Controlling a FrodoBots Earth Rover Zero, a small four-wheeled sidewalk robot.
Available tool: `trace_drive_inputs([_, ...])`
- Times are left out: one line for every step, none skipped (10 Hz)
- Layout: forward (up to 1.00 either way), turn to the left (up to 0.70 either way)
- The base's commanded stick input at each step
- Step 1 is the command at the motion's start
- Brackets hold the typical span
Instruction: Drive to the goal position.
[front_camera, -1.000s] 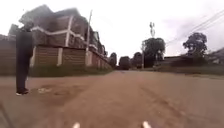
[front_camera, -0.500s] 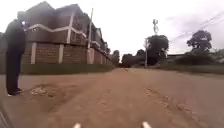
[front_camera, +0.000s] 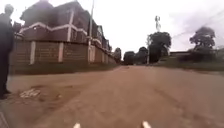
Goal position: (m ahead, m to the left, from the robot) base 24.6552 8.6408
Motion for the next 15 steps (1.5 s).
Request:
trace_drive_inputs([0.70, -0.34])
trace_drive_inputs([0.70, -0.35])
trace_drive_inputs([0.70, -0.32])
trace_drive_inputs([0.70, 0.00])
trace_drive_inputs([0.70, 0.15])
trace_drive_inputs([0.70, 0.06])
trace_drive_inputs([0.70, 0.01])
trace_drive_inputs([0.70, 0.06])
trace_drive_inputs([0.70, 0.03])
trace_drive_inputs([0.70, 0.01])
trace_drive_inputs([0.70, 0.00])
trace_drive_inputs([0.70, 0.02])
trace_drive_inputs([0.70, 0.11])
trace_drive_inputs([0.70, 0.07])
trace_drive_inputs([0.70, 0.04])
